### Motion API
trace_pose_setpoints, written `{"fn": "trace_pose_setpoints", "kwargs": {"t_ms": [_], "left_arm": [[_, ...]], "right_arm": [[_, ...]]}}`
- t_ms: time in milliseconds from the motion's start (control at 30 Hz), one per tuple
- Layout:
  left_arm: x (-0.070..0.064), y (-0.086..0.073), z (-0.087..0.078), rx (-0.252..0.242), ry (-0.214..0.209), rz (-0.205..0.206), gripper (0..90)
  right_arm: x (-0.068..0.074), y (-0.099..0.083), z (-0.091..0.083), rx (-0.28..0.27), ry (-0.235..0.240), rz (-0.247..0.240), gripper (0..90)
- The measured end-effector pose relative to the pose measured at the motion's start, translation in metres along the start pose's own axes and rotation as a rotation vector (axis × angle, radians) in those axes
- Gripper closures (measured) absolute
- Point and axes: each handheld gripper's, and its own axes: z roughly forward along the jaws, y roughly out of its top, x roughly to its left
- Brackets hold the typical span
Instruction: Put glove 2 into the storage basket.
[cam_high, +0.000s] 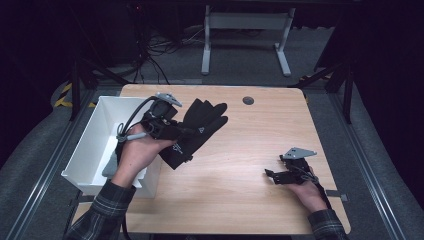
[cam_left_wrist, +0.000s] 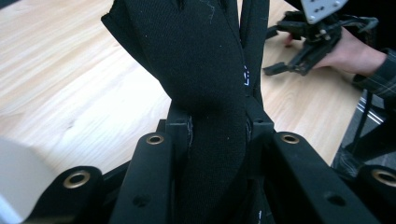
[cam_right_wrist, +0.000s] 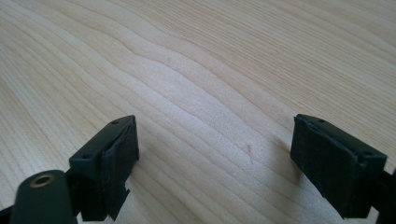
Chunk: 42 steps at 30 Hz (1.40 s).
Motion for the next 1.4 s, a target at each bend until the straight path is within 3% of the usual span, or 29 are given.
{"fn": "trace_pose_setpoints", "kwargs": {"t_ms": [333,500,733,967,1267,1400], "left_arm": [[0.034,-0.025,-0.038,-0.03,0.086,-0.098,71.1],[0.056,-0.044,-0.054,-0.045,0.134,-0.175,71.1],[0.081,-0.065,-0.066,-0.044,0.187,-0.254,71.1],[0.101,-0.085,-0.062,-0.031,0.206,-0.329,71.1],[0.122,-0.108,-0.037,0.004,0.186,-0.399,71.0],[0.131,-0.118,-0.018,0.036,0.163,-0.431,70.9]], "right_arm": [[0.0,0.0,0.0,-0.001,-0.002,0.002,15.6],[0.0,0.0,0.0,0.0,-0.003,0.002,15.5],[0.0,0.0,0.0,-0.001,-0.004,0.001,15.4],[0.0,0.0,0.001,-0.001,-0.004,0.001,15.4],[0.0,0.0,0.001,-0.001,-0.004,0.001,15.4],[0.001,0.0,0.001,-0.001,-0.005,0.003,15.4]]}}
